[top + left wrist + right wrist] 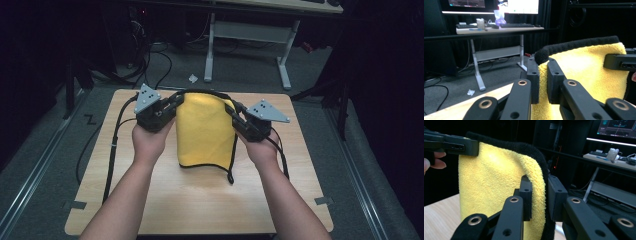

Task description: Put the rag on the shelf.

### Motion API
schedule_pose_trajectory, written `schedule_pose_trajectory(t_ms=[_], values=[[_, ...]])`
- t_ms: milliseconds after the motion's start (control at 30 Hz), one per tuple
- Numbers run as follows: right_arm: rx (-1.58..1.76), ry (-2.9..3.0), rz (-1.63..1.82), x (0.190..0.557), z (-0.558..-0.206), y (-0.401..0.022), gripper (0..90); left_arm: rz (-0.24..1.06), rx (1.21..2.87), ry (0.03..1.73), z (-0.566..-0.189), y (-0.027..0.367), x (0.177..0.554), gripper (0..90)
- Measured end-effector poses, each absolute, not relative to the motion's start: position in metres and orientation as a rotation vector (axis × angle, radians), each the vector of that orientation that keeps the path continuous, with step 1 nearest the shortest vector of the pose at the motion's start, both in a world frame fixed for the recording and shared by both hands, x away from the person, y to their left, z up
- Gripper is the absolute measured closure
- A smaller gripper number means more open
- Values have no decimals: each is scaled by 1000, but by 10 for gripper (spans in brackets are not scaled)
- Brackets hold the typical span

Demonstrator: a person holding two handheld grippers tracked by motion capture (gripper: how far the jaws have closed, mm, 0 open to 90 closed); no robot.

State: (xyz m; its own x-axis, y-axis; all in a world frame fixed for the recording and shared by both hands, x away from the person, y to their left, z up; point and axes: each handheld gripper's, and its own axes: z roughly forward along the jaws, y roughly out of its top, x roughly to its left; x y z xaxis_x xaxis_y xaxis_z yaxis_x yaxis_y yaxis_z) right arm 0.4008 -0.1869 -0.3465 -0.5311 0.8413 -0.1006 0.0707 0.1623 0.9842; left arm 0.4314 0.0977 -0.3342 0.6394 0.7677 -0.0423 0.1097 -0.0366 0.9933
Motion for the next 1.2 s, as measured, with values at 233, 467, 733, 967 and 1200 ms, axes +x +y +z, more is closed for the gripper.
schedule_pose_trajectory(t_ms=[233,467,733,967,1200], values=[[847,1729,1443,414,-333,-185,766,656,1523,731,-317,98,443,826],[841,1705,1436,428,-321,-188,765,678,1523,698,-306,95,454,824],[843,1712,1425,452,-321,-201,762,680,1535,721,-311,85,485,806],[869,1793,1380,489,-335,-211,763,670,1634,746,-331,76,523,808],[954,1928,1332,515,-373,-220,758,553,1727,852,-382,74,538,831]])
